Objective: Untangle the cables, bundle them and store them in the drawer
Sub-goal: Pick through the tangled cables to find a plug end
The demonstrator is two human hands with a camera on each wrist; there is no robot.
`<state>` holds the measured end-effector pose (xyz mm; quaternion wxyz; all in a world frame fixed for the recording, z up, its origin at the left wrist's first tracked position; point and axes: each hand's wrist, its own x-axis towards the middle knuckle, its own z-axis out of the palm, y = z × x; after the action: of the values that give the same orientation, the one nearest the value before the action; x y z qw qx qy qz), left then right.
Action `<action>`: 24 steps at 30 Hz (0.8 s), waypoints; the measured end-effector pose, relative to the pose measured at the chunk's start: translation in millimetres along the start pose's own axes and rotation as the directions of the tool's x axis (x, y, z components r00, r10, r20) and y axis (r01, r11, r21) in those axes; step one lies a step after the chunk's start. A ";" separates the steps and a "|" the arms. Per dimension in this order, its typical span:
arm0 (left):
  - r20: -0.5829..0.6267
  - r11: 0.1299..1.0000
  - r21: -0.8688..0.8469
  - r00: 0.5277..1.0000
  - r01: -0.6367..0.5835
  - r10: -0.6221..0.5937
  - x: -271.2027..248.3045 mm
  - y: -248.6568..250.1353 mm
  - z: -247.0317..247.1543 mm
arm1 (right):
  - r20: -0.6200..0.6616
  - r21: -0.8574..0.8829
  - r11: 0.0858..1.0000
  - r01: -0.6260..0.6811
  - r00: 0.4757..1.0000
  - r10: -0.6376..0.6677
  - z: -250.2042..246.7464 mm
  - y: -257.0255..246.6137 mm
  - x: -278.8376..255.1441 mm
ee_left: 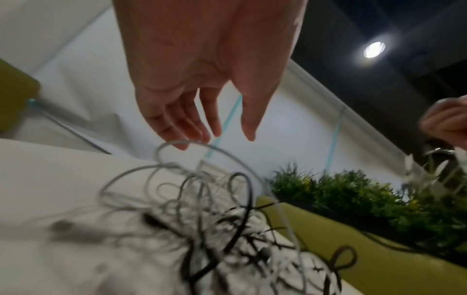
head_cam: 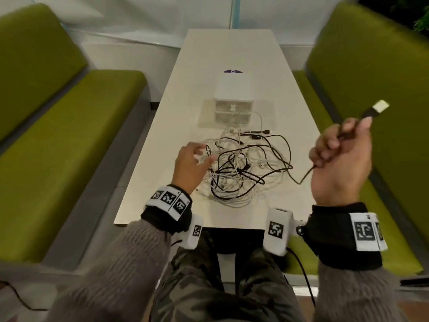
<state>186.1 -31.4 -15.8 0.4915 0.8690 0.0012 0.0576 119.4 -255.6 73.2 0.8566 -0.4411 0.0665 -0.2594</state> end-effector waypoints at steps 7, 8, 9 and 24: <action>0.024 0.911 0.387 0.990 -0.140 0.142 -38.7 -26.2 17.9 | -0.146 -0.362 0.931 -0.052 0.989 -0.001 -21.5 24.7 -6.4; 0.040 0.896 0.415 0.987 -0.160 0.158 -40.3 -27.1 21.4 | -0.111 -0.418 0.902 -0.106 0.992 0.065 -19.6 36.0 -9.8; 0.071 0.897 0.403 0.984 -0.179 0.165 -39.5 -29.8 24.1 | -0.073 -0.479 0.863 -0.160 0.987 0.142 -16.5 47.5 -14.0; 0.112 0.977 0.141 0.983 -0.159 0.144 -44.5 -36.6 1.0 | -0.025 -0.993 0.094 -0.072 0.905 0.425 7.3 148.7 -34.5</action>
<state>144.0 -16.0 -52.0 0.4185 0.9027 -0.0857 0.0507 149.8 -162.2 -43.8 0.3889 -0.9022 0.1762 0.0609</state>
